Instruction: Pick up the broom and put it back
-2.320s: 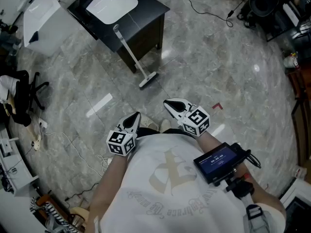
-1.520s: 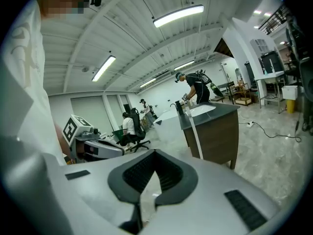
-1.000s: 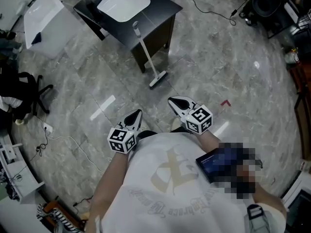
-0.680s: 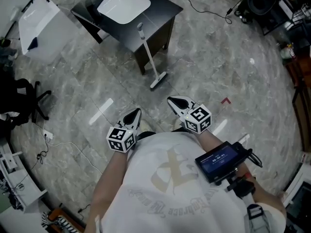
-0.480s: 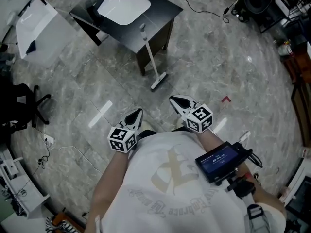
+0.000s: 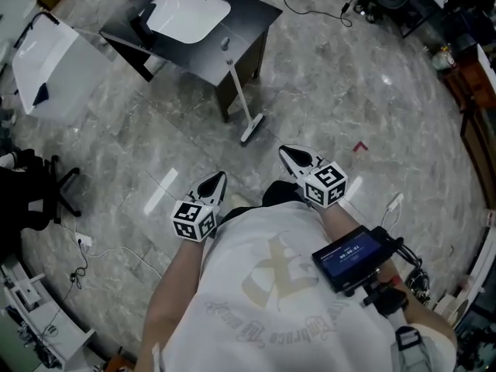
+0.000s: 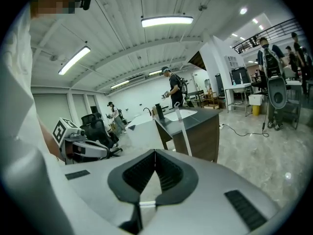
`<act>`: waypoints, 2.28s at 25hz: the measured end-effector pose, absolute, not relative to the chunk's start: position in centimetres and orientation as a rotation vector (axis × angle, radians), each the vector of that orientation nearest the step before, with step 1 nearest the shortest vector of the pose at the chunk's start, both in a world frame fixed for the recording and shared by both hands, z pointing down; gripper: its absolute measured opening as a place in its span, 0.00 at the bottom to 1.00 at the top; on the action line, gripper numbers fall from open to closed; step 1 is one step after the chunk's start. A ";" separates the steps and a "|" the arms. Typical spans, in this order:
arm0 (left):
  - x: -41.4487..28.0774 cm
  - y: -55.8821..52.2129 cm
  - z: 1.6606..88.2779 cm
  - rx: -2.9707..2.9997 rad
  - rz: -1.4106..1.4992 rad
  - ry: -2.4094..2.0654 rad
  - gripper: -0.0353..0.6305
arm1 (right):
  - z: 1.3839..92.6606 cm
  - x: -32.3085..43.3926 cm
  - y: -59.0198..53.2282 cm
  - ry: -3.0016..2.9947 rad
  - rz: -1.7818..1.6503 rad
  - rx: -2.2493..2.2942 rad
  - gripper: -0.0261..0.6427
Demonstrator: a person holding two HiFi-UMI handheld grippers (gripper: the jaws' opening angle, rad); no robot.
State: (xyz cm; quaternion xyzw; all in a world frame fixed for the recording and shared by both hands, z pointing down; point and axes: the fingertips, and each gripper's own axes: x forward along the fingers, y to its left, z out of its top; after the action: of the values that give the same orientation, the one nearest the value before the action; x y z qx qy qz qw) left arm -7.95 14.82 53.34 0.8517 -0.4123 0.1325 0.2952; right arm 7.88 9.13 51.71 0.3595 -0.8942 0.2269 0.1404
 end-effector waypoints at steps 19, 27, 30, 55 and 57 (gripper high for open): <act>-6.5 6.6 52.8 2.257 0.361 -1.134 0.07 | 53.7 8.2 2.0 -2.592 0.702 0.931 0.07; -5.8 2.4 53.6 2.221 0.359 -1.169 0.07 | 54.8 7.5 -2.0 -2.603 0.715 0.860 0.07; -5.5 0.9 54.1 2.213 0.372 -1.169 0.07 | 55.2 8.1 -3.3 -2.604 0.740 0.876 0.07; -5.2 -12.8 54.9 2.124 0.324 -1.279 0.12 | 56.6 10.2 -10.8 -2.600 0.814 0.875 0.07; -5.3 -13.6 55.1 2.113 0.322 -1.285 0.15 | 56.7 10.4 -11.0 -2.599 0.819 0.875 0.07</act>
State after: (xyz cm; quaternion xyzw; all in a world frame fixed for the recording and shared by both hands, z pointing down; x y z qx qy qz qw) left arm -5.30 -13.62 55.06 0.8033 -0.4884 0.1222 0.3180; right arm 10.41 -11.01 56.67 0.3026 -0.8993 0.2833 0.1392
